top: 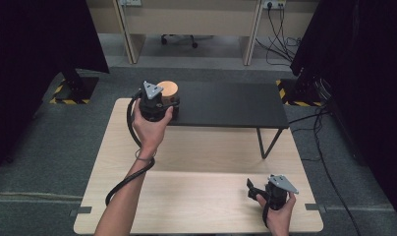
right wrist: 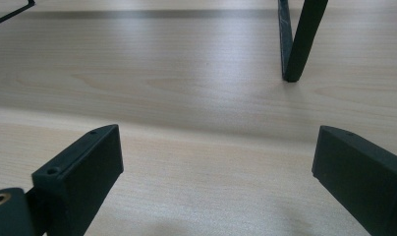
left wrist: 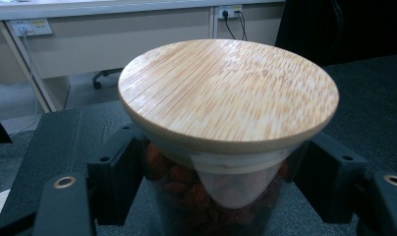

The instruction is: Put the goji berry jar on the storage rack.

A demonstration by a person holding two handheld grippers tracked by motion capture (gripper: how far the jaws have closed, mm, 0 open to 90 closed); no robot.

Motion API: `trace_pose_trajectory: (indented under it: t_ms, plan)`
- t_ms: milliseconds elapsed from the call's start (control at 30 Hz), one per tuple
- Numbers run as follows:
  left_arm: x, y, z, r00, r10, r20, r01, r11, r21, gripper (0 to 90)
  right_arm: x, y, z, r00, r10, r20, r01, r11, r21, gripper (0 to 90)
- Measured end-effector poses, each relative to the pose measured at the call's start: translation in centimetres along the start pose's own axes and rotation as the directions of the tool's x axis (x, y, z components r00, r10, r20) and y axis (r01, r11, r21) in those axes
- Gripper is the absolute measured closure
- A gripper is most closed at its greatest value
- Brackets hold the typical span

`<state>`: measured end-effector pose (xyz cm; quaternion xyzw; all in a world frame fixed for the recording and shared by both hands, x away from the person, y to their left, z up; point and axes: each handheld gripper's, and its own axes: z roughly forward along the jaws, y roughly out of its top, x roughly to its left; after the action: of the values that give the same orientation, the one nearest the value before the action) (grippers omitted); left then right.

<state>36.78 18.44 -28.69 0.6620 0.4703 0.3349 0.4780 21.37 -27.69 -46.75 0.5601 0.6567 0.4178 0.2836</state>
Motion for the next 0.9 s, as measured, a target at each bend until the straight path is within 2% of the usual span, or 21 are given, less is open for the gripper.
trace_pose_trajectory:
  t_ms: [167, 333, 433, 500, 700, 900]
  plan:
    - [0.1, 0.0, 0.0, 1.0000, 0.003, 0.005, -0.003, 1.0000, 0.002, 25.6, -0.1, 0.0, 0.0, 1.0000, 0.003, -0.002, -0.003, 1.000, 0.000, 5.1]
    - [0.1, -0.5, -0.3, 0.9997, 0.022, 0.009, -0.021, 0.9996, -0.019, 24.2, -0.1, 0.0, 0.0, 1.0000, 0.004, -0.003, -0.004, 1.000, 0.001, 5.0]
    - [-0.5, -1.3, -1.0, 0.9999, 0.004, -0.012, -0.005, 0.9981, -0.061, 7.5, -0.1, 0.0, 0.0, 1.0000, 0.002, -0.004, -0.002, 1.000, 0.002, 4.9]
    - [-0.8, -1.8, -1.5, 0.9995, 0.022, -0.020, -0.024, 0.9965, -0.080, 2.0, -0.1, 0.1, 0.0, 1.0000, 0.004, -0.006, -0.004, 1.000, 0.004, 4.9]
    - [-1.3, -1.8, -3.3, 0.9976, 0.063, -0.028, -0.065, 0.9929, -0.099, 1.8, -0.3, 0.0, 0.0, 0.9999, 0.014, -0.008, -0.014, 1.000, 0.002, 4.9]
    - [-1.5, -1.9, -4.1, 0.9970, 0.066, -0.041, -0.070, 0.9921, -0.104, 2.4, -0.2, 0.0, 0.0, 0.9999, 0.013, -0.007, -0.013, 1.000, 0.002, 4.9]
